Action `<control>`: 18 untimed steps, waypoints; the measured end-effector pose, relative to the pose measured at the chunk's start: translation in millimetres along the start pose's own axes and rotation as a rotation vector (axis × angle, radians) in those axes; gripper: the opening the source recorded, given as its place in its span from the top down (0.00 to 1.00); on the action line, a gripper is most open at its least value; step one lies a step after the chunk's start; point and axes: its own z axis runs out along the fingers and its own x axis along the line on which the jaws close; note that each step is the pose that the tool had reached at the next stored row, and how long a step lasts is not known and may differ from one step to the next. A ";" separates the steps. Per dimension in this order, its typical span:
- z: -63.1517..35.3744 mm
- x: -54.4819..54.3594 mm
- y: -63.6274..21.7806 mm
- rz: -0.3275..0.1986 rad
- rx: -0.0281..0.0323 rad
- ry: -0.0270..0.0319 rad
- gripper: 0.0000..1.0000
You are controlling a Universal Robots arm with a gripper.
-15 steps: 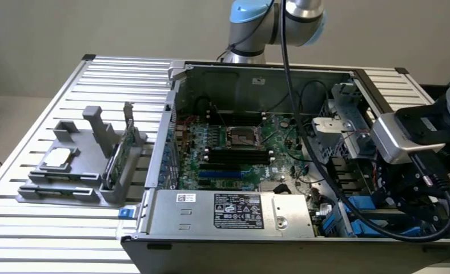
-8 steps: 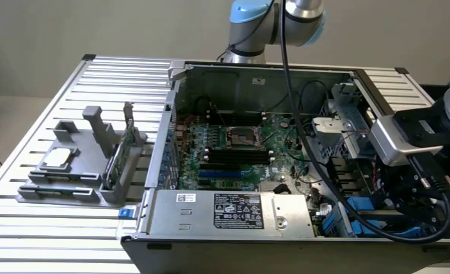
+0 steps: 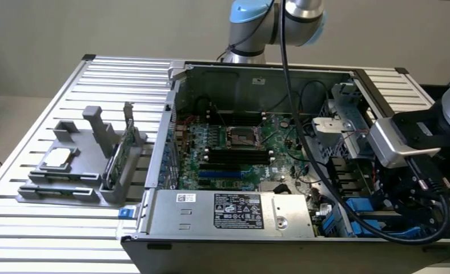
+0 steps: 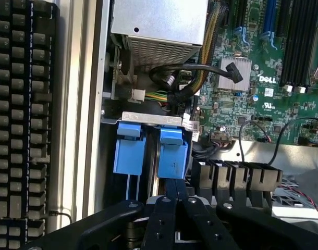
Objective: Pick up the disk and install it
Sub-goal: 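Insert the disk into the insertion slot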
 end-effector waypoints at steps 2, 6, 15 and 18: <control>0.2 0.0 0.0 0.000 0.0000 0.0002 0.89; 1.0 0.1 0.1 0.000 0.0000 0.0000 0.89; 2.7 0.3 0.1 0.000 0.0000 0.0001 0.89; 0.7 0.1 0.0 0.000 0.0001 -0.0008 0.89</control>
